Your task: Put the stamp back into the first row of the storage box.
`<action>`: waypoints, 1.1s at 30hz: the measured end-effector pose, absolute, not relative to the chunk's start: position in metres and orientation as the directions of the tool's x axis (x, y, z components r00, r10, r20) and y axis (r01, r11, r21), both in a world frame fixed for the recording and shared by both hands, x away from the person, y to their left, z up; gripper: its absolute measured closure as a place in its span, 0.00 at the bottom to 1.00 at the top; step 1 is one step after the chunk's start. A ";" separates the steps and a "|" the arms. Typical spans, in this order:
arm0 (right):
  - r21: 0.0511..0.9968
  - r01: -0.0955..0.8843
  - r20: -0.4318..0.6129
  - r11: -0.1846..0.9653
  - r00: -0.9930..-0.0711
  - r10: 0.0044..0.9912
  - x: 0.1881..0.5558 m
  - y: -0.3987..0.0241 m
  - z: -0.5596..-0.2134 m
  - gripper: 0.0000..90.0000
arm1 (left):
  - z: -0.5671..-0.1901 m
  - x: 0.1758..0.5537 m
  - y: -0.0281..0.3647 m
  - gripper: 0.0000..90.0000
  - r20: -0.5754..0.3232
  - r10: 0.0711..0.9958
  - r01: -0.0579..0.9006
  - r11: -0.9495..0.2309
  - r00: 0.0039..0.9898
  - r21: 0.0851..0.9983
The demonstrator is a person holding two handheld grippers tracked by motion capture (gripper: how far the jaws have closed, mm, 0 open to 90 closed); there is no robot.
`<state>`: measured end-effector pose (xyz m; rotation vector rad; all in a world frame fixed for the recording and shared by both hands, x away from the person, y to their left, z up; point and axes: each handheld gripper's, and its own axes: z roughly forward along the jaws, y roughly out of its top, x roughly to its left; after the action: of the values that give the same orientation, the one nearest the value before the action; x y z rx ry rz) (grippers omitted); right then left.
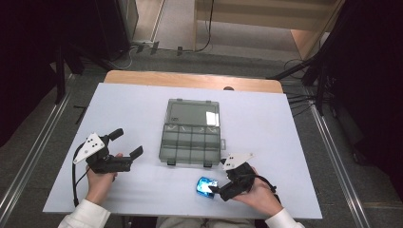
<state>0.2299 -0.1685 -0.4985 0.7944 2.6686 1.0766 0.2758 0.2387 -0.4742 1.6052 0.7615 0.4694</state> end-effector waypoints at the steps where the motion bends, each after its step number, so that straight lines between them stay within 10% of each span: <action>1: 0.678 0.414 0.052 0.608 -0.851 0.523 0.230 -0.168 -0.499 0.05 | -0.474 0.276 0.239 0.00 -0.118 0.704 0.211 -0.047 0.701 0.976; 20: 0.589 0.351 0.027 0.728 -0.909 0.417 0.222 -0.143 -0.510 0.16 | -0.474 0.276 0.239 0.00 -0.118 0.703 0.213 -0.048 0.701 0.976; 33: 0.579 0.325 0.014 0.748 -0.921 0.389 0.220 -0.139 -0.511 0.46 | -0.474 0.276 0.239 0.00 -0.117 0.704 0.213 -0.050 0.701 0.976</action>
<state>0.2196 -0.1393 -0.5105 0.5809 2.8359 0.9090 0.2759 0.2387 -0.4744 1.6090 0.7617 0.4687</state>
